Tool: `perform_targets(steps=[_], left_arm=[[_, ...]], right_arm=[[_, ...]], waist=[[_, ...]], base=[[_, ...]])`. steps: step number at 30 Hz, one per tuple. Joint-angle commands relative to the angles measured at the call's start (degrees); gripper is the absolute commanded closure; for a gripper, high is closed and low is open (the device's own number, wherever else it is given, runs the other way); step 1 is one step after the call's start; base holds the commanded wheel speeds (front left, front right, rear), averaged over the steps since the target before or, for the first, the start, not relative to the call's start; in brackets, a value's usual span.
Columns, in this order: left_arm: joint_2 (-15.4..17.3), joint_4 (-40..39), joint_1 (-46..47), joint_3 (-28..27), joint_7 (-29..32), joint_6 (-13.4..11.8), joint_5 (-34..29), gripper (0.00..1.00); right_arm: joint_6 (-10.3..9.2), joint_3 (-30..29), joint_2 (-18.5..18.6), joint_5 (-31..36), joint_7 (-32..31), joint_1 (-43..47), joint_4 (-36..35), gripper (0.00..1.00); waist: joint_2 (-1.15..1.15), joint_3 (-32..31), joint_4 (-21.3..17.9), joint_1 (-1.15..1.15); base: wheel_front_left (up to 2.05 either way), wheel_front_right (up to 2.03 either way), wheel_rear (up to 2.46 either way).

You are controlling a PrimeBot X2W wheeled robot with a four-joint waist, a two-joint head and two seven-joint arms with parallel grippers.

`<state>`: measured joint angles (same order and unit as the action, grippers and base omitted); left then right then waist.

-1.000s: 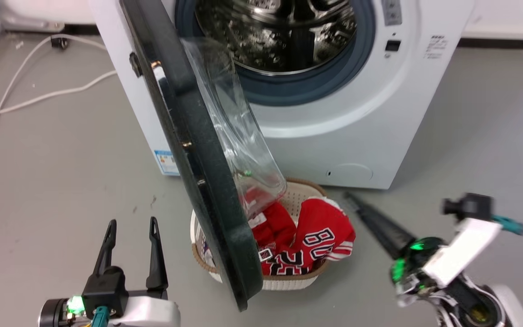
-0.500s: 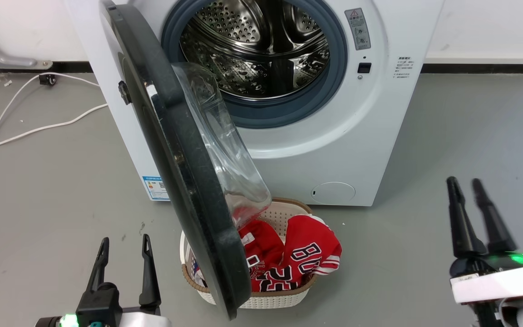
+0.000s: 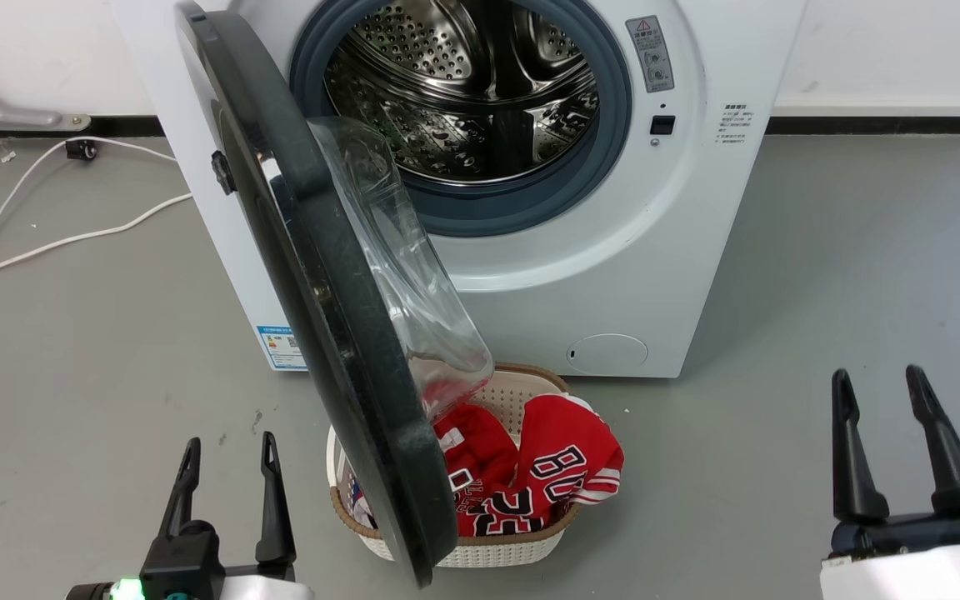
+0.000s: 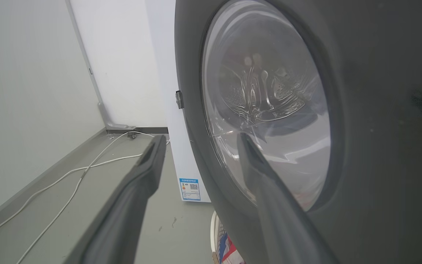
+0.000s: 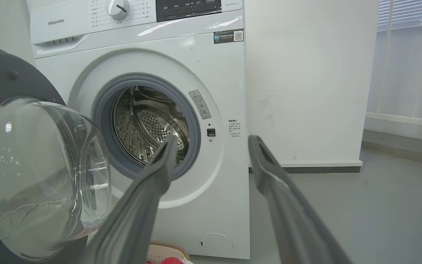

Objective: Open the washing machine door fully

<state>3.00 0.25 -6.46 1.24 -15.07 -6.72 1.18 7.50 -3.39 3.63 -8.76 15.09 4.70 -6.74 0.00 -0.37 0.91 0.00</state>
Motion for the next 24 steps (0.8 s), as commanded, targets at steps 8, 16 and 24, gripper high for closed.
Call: perform_targets(steps=[8,16,24], left_arm=[[-0.02,-0.13,-0.55,0.03,-0.15,-0.1,-0.02,0.0],[-0.07,0.14,-0.9,0.34,-0.15,0.19,0.28,0.0],[-0.09,0.28,-0.96,0.34,-0.15,0.27,0.4,0.0]], right_arm=[[-0.01,-1.8,-0.84,0.54,0.09,4.52,-0.08,0.0],[-0.01,-1.18,-0.84,-1.46,0.09,5.99,1.27,0.0],[-0.01,-0.62,-0.85,-1.56,0.1,5.78,2.05,0.0]], waist=[[0.0,-0.24,0.43,0.0],[0.0,-0.53,0.39,0.0],[0.0,-0.57,0.48,0.0]], base=[[0.0,0.0,0.0],[0.0,0.0,0.0],[0.0,0.0,0.0]])
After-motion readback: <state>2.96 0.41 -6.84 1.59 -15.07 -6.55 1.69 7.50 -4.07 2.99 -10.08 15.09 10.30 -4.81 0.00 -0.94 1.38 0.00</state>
